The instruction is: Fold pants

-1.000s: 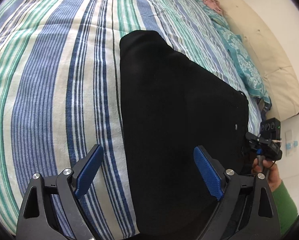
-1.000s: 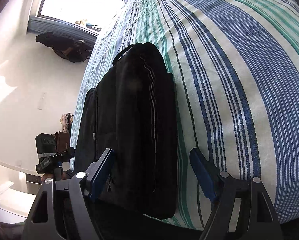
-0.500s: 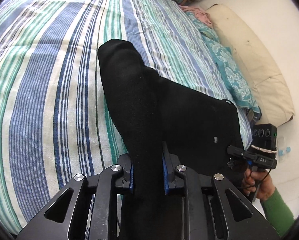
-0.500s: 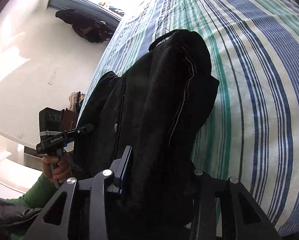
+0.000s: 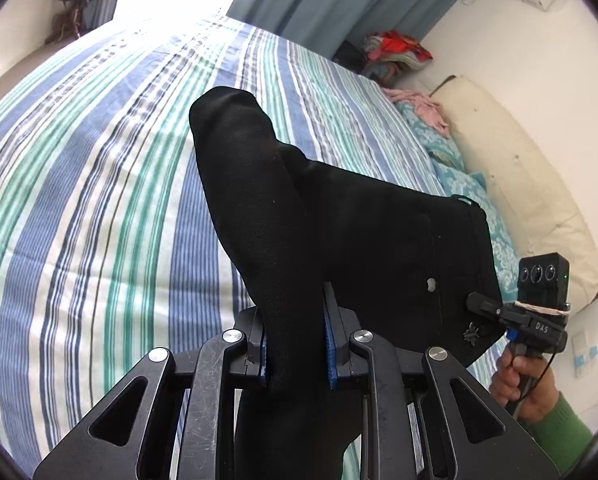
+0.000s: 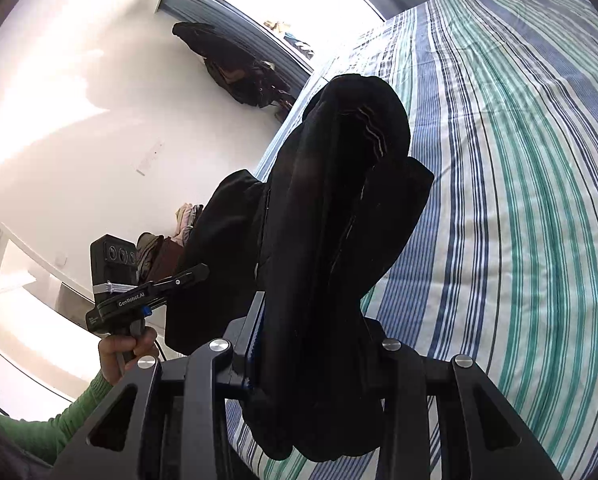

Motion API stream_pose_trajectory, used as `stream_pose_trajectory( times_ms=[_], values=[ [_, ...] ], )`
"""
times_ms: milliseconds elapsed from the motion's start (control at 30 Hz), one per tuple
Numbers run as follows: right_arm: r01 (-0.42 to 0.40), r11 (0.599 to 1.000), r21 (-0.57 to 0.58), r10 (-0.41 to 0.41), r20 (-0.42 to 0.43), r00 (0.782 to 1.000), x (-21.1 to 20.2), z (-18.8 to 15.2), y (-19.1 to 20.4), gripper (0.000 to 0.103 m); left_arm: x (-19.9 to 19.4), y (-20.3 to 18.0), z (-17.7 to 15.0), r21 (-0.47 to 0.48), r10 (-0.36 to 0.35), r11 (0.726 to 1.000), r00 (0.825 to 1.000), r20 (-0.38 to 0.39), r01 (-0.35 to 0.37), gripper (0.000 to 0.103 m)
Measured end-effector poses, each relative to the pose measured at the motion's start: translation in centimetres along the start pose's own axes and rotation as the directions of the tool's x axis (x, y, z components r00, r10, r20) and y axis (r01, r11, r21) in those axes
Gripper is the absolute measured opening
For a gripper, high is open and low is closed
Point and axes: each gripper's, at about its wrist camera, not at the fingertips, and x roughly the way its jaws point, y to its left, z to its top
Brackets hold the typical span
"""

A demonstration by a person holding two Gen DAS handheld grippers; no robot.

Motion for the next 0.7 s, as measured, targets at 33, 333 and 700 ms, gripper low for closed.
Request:
stream_pose_trajectory(
  times_ms=[33, 333, 700],
  values=[
    [0.009, 1.0, -0.002, -0.009, 0.0, 1.0, 0.9, 1.0, -0.3, 0.036, 0.8, 0.7, 0.5, -0.001, 0.014, 1.0, 1.0, 0.0, -0.014, 0.02],
    [0.3, 0.933, 0.201, -0.269, -0.166, 0.949, 9.2, -0.2, -10.5, 0.055, 10.5, 7.1, -2.9, 0.045, 0.374, 0.927, 0.923, -0.094, -0.371, 0.097],
    [0.337, 0.92, 0.202, -0.342, -0.01, 0.94, -2.3, -0.4, -8.3, 0.101, -0.2, 3.0, -5.6, 0.202, 0.548, 0.8, 0.825, 0.134, -0.565, 0.097]
  ],
)
